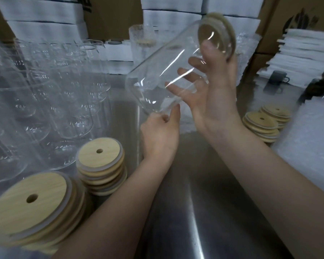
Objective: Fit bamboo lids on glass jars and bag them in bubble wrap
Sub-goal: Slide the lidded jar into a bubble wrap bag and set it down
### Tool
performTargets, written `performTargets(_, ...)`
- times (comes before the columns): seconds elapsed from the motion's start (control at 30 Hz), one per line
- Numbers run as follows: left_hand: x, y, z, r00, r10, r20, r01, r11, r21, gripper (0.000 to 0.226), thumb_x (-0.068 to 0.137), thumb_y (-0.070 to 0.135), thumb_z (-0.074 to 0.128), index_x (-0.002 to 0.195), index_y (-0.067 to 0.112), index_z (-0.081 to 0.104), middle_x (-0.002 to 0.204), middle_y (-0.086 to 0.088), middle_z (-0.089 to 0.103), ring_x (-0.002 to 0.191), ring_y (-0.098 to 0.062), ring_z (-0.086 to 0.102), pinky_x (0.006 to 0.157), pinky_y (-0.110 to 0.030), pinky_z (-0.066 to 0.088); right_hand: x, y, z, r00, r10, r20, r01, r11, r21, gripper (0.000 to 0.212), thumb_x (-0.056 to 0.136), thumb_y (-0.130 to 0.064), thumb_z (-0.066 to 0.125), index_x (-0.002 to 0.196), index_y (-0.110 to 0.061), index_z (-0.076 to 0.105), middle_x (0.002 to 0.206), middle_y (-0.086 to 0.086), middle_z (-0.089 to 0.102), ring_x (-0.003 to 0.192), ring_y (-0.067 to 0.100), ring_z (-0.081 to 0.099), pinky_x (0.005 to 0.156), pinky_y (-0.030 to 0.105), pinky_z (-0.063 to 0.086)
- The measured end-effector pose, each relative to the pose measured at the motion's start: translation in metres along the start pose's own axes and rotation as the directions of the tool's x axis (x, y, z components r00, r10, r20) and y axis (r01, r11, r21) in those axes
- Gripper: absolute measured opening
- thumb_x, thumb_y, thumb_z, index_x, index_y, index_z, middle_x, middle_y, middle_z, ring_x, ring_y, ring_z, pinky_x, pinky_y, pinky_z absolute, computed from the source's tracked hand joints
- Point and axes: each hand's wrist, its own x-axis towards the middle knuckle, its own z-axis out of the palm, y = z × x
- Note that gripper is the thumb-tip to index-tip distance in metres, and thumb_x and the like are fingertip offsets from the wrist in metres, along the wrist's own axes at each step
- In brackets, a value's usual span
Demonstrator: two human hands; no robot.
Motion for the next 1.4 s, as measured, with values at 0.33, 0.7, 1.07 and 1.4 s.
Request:
performTargets(0.33, 0.006, -0.005, -0.003, 0.998, -0.036, -0.059, 0.029, 0.993, -0.115, 0.050, 0.094, 0.045, 0.058, 0.055, 0.015, 0.065, 0.048, 0.004, 0.063, 0.048, 0.000, 0.054, 0.052, -0.017, 0.038, -0.002, -0.013, -0.026, 0.967, -0.254, -0.023, 0.245, 0.951, -0.189, 0.081, 0.069, -0.037, 0.067, 0.141, -0.020, 0.034, 0.107, 0.006, 0.053, 0.087, 0.019, 0.056, 0.066, 0.045, 0.059)
performTargets(0.7, 0.006, -0.006, 0.000, 0.981, 0.144, -0.130, -0.159, 0.980, -0.119, 0.048, 0.098, 0.041, 0.053, 0.068, 0.009, 0.071, 0.053, -0.001, 0.065, 0.058, 0.000, 0.060, 0.062, -0.008, 0.039, 0.004, -0.004, -0.041, 0.814, -0.574, 0.091, 0.523, 0.653, -0.548, 0.069, 0.079, -0.031, 0.068, 0.135, -0.012, 0.032, 0.136, 0.025, 0.040, 0.110, 0.040, 0.051, 0.077, 0.056, 0.053)
performTargets(1.07, -0.005, -0.001, -0.002, 0.886, 0.430, -0.172, -0.410, 0.901, 0.139, 0.039, 0.095, 0.039, 0.048, 0.078, 0.011, 0.070, 0.099, -0.002, 0.059, 0.097, -0.022, 0.056, 0.085, -0.034, 0.041, 0.012, 0.001, -0.047, 0.768, -0.639, -0.039, 0.521, 0.660, -0.542, 0.062, 0.084, -0.018, 0.075, 0.131, -0.006, 0.035, 0.130, 0.010, 0.043, 0.116, 0.021, 0.050, 0.091, 0.022, 0.045)
performTargets(1.4, 0.002, -0.006, 0.000, 0.915, 0.404, 0.006, -0.393, 0.886, 0.247, 0.089, 0.066, 0.020, 0.075, 0.143, 0.016, 0.031, 0.149, -0.004, 0.033, 0.138, -0.023, 0.030, 0.113, -0.038, 0.025, 0.009, 0.004, -0.048, 0.784, -0.620, 0.029, 0.510, 0.617, -0.600, 0.060, 0.083, -0.021, 0.076, 0.129, -0.011, 0.038, 0.134, 0.012, 0.044, 0.115, 0.021, 0.051, 0.092, 0.043, 0.050)
